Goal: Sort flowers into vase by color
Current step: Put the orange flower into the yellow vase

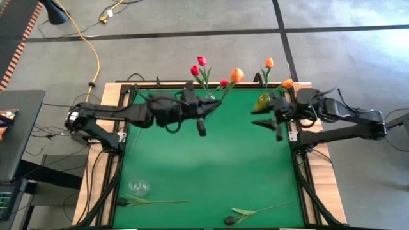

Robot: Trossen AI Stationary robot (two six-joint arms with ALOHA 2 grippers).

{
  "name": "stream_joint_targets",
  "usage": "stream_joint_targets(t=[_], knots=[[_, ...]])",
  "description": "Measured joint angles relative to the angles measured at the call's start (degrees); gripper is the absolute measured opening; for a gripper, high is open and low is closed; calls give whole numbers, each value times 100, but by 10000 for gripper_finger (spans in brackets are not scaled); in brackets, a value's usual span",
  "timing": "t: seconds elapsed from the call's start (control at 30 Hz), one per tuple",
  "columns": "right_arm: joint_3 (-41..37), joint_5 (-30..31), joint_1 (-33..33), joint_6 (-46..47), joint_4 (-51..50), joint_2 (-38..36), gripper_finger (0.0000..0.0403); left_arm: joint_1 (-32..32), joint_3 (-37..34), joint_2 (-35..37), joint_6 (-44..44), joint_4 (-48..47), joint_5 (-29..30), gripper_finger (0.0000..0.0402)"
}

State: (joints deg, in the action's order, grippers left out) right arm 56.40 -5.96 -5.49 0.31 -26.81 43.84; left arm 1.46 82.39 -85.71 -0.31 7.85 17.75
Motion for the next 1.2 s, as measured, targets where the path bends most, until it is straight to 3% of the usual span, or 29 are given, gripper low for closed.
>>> stream_joint_targets(t=[0.13,0.27,0.6,0.97,1.2], knots=[[0,3,-43,-76,1435,491,198,-300,3,-148,-226,1159,-1257,0],[0,-28,-83,116,2460,961,198,-479,-5,-348,-493,1413,-1772,0],[620,-653,-228,433,2721,2010,198,-681,-9,-643,-646,1579,-2223,0],[804,-610,-265,371,2739,2058,194,-811,-7,-638,-668,1513,-2503,0],[807,-607,-415,374,2719,2038,153,-859,-7,-638,-727,1502,-2513,0]])
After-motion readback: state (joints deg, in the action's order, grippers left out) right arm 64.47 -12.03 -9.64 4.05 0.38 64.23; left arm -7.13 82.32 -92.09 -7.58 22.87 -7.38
